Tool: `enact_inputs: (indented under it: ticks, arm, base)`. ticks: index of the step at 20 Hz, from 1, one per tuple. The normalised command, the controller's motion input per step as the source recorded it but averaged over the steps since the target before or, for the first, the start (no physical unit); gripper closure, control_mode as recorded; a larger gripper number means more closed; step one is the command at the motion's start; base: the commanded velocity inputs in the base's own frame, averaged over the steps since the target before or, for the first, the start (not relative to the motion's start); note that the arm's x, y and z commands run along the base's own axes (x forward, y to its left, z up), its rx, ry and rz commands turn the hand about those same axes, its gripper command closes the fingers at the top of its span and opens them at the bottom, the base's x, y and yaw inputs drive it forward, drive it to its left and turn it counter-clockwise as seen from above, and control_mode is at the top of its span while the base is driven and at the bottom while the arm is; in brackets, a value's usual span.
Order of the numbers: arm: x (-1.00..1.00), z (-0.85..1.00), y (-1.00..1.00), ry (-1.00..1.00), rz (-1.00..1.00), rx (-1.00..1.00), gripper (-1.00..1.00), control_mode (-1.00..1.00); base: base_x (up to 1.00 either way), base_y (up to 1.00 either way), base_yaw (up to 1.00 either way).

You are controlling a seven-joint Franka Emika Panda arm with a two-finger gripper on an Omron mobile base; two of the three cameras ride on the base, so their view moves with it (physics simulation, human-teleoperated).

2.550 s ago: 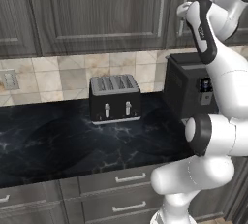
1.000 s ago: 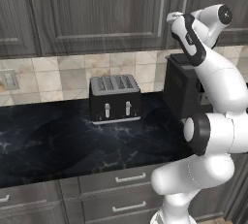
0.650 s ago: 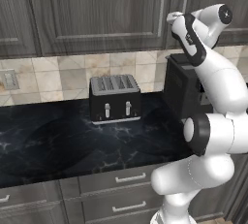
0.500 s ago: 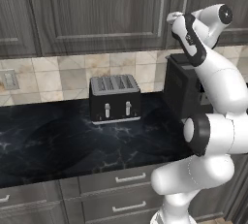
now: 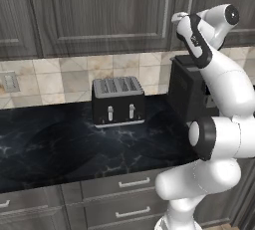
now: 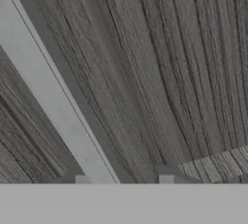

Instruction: Open the cabinet. Pick the soap dispenser and place it next to the sink. Then close the cabinet.

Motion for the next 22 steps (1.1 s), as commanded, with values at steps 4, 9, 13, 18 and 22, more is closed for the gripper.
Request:
enact_inputs:
  ticks: [4, 9, 13, 18, 22]
  arm:
    - [0.00, 0.00, 0.00, 0.00, 0.00, 0.00, 1.00, -1.00]
    - [0.00, -0.01, 0.00, 0.00, 0.00, 0.00, 1.00, -1.00]
    - [0.00, -0.01, -0.39, 0.00, 0.00, 0.00, 1.00, -1.00]
    - [0.00, 0.00, -0.58, 0.00, 0.00, 0.00, 1.00, -1.00]
    - [-0.04, 0.00, -0.62, 0.00, 0.00, 0.00, 1.00, -1.00]
  base:
    - [0.00, 0.00, 0.00]
    - [0.00, 0.00, 0.00]
    - [0.00, 0.00, 0.00]
    - [0.00, 0.00, 0.00]
    - [0.00, 0.00, 0.00]
